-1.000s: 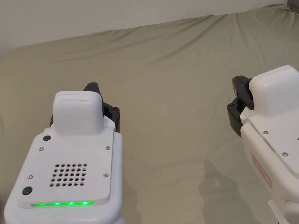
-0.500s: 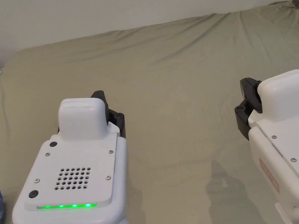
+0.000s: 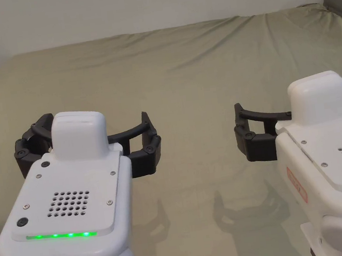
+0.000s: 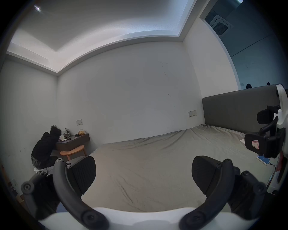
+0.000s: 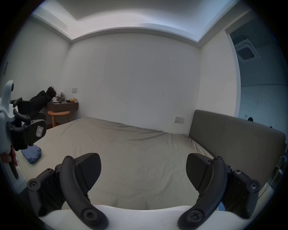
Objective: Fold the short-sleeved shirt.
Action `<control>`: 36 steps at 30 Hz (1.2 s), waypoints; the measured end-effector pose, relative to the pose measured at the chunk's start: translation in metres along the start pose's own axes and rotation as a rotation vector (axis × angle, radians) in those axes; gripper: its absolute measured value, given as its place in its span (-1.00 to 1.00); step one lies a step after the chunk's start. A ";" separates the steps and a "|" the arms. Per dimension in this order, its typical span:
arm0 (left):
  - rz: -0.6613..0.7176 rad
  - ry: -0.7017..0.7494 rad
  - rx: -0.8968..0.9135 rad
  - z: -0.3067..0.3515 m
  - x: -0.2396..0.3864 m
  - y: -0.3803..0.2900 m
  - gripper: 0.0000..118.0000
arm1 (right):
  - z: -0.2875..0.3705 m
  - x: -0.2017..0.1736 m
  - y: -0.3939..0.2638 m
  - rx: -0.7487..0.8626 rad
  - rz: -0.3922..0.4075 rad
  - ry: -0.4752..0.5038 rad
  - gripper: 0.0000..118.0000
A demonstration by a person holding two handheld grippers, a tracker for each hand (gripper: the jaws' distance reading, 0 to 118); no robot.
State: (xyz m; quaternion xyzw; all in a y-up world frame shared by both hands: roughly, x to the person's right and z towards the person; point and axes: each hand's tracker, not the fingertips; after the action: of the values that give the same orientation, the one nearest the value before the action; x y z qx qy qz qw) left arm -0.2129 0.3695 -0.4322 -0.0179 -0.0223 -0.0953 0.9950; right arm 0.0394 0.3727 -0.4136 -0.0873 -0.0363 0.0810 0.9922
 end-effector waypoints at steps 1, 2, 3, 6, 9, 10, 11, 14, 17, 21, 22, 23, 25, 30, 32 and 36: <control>-0.002 0.002 0.001 0.001 0.000 0.000 1.00 | 0.000 0.001 0.001 0.001 -0.015 0.007 0.91; -0.005 0.004 0.003 -0.001 0.000 0.001 1.00 | 0.000 0.003 0.002 -0.001 -0.039 0.015 0.91; -0.008 0.007 0.005 -0.002 0.000 0.002 1.00 | 0.000 0.004 0.005 -0.012 -0.063 0.022 0.91; -0.007 0.015 0.010 -0.002 -0.001 0.004 1.00 | 0.001 0.003 0.019 -0.079 -0.124 -0.090 0.91; 0.005 0.019 0.014 -0.001 -0.003 0.006 1.00 | -0.001 -0.001 0.032 -0.164 -0.114 -0.176 0.91; 0.009 0.019 0.017 -0.002 -0.003 0.007 1.00 | -0.001 0.000 0.035 -0.185 -0.104 -0.181 0.91; 0.014 0.019 0.018 -0.002 -0.003 0.007 1.00 | -0.002 0.001 0.037 -0.190 -0.104 -0.174 0.91; 0.020 0.017 0.024 -0.001 -0.003 0.009 1.00 | -0.001 0.005 0.040 -0.189 -0.124 -0.140 0.91; 0.015 0.018 0.030 0.000 -0.002 0.011 1.00 | 0.002 0.006 0.040 -0.179 -0.141 -0.119 0.91; 0.016 0.018 0.030 0.000 -0.002 0.012 1.00 | 0.003 0.004 0.040 -0.176 -0.145 -0.114 0.91; 0.017 0.018 0.030 0.000 -0.001 0.012 1.00 | 0.003 0.004 0.040 -0.177 -0.142 -0.113 0.91; 0.018 0.017 0.030 0.000 -0.001 0.012 1.00 | 0.003 0.004 0.040 -0.176 -0.140 -0.111 0.91; 0.017 0.017 0.029 0.000 0.000 0.012 1.00 | 0.003 0.004 0.039 -0.171 -0.142 -0.101 0.91; 0.012 0.013 0.027 0.001 0.002 0.012 1.00 | -0.001 0.005 0.036 -0.182 -0.155 -0.070 0.91; 0.010 0.010 0.023 0.000 0.003 0.012 1.00 | -0.001 0.003 0.033 -0.184 -0.153 -0.078 0.91; 0.008 0.011 0.022 0.000 0.004 0.011 1.00 | 0.000 0.004 0.027 -0.143 -0.140 -0.067 0.92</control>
State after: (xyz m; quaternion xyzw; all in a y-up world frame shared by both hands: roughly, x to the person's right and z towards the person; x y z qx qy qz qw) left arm -0.2071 0.3794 -0.4323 -0.0067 -0.0179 -0.0913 0.9956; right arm 0.0388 0.3996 -0.4184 -0.1523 -0.0813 0.0114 0.9849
